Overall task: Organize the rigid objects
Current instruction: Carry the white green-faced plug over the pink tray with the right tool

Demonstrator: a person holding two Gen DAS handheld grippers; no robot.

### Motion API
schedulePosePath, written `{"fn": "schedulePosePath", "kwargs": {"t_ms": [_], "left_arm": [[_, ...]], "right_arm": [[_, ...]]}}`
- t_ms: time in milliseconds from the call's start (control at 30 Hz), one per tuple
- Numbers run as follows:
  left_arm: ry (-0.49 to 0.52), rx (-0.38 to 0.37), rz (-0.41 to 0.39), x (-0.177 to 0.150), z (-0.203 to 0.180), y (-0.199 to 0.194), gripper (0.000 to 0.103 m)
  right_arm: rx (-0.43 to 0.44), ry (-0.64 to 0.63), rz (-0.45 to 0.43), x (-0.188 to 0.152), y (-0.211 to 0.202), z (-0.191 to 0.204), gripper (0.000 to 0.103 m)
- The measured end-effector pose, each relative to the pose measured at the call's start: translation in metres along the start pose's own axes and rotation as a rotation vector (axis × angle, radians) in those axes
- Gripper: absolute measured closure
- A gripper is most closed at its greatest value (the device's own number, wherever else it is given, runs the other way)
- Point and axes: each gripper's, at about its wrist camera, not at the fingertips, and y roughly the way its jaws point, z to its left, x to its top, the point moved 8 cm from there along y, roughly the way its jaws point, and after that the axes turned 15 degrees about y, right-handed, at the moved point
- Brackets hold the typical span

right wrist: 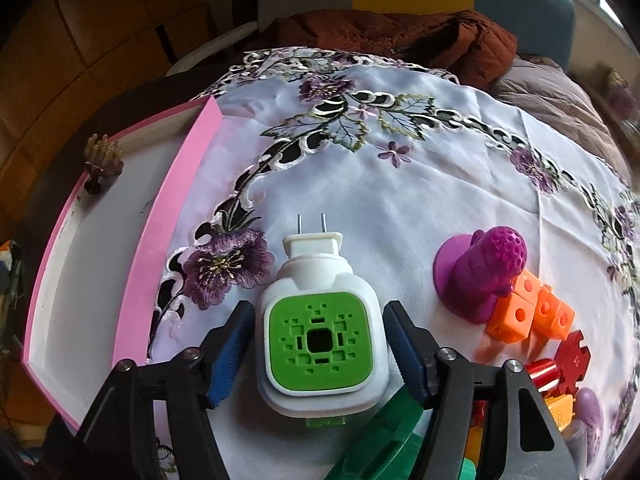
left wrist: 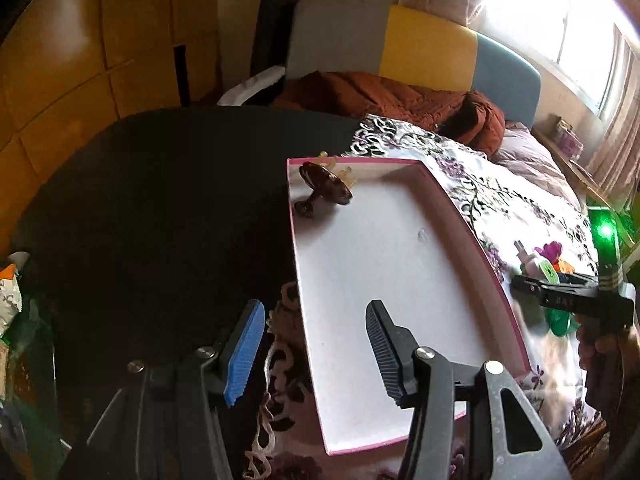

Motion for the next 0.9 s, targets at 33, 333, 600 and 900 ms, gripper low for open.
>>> {"fn": "schedulePosePath", "kwargs": {"t_ms": [33, 333, 600, 900], "left_arm": [[0.0, -0.006, -0.001, -0.002, -0.001, -0.001, 0.05], [-0.018, -0.03, 0.014, -0.016, 0.002, 0.003, 0.05], [-0.035, -0.028, 0.008, -0.022, 0.008, 0.0, 0.05], [-0.043, -0.033, -0.01, -0.023, 0.01, -0.007, 0.05]], "right_arm": [[-0.007, 0.003, -0.001, 0.0, 0.0, 0.0, 0.035], [-0.041, 0.033, 0.003, 0.0, -0.001, 0.0, 0.032], [-0.096, 0.015, -0.005, -0.001, -0.003, 0.0, 0.049], [-0.139, -0.012, -0.021, -0.002, -0.003, 0.003, 0.051]]}}
